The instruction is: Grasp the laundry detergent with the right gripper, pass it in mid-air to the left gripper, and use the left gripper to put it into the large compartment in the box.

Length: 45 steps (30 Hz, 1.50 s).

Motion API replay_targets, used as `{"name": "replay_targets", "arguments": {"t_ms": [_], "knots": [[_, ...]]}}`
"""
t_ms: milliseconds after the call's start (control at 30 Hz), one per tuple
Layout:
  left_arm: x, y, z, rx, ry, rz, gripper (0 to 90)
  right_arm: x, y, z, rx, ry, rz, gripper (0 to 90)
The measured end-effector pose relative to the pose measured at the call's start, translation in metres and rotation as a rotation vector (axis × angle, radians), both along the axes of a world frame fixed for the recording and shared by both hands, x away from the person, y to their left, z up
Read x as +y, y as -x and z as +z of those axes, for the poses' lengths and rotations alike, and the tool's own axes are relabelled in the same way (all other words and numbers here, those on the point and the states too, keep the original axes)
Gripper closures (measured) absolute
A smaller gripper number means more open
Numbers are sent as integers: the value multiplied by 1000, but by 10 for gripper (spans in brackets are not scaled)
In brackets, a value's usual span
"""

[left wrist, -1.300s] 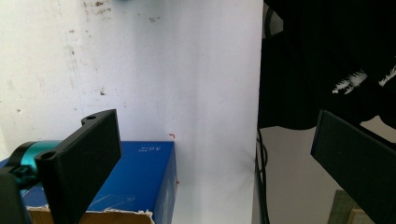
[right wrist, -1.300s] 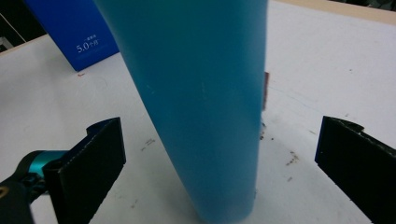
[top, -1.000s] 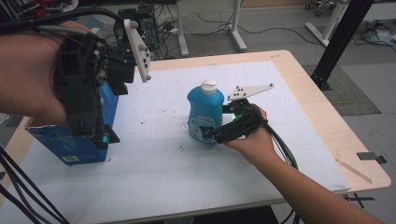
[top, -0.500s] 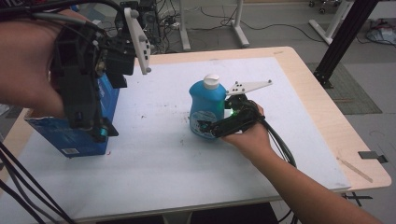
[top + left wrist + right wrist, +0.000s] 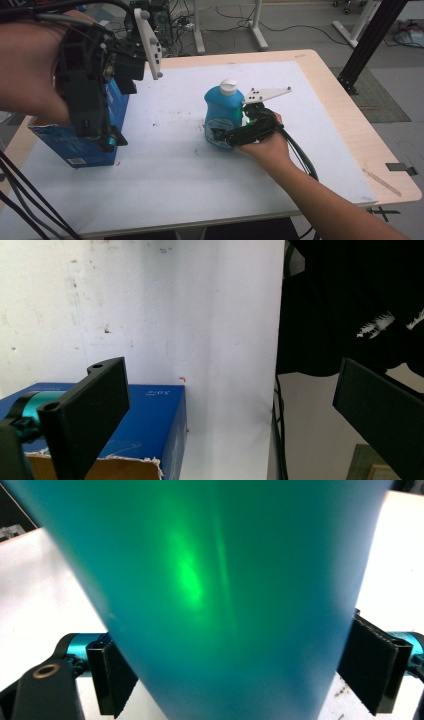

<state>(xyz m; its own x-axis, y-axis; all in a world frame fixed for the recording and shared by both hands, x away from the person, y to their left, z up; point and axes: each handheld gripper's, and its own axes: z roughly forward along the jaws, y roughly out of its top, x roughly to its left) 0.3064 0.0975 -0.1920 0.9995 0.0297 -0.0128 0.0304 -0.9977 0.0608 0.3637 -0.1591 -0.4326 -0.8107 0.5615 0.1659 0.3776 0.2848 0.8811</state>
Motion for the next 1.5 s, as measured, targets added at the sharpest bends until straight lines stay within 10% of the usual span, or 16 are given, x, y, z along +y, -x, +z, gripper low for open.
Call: {"name": "replay_targets", "arguments": {"t_ms": [1500], "knots": [[1,-3,-6,8,-3,7,17,1,-2,-2,-13,-23,29,344]]}}
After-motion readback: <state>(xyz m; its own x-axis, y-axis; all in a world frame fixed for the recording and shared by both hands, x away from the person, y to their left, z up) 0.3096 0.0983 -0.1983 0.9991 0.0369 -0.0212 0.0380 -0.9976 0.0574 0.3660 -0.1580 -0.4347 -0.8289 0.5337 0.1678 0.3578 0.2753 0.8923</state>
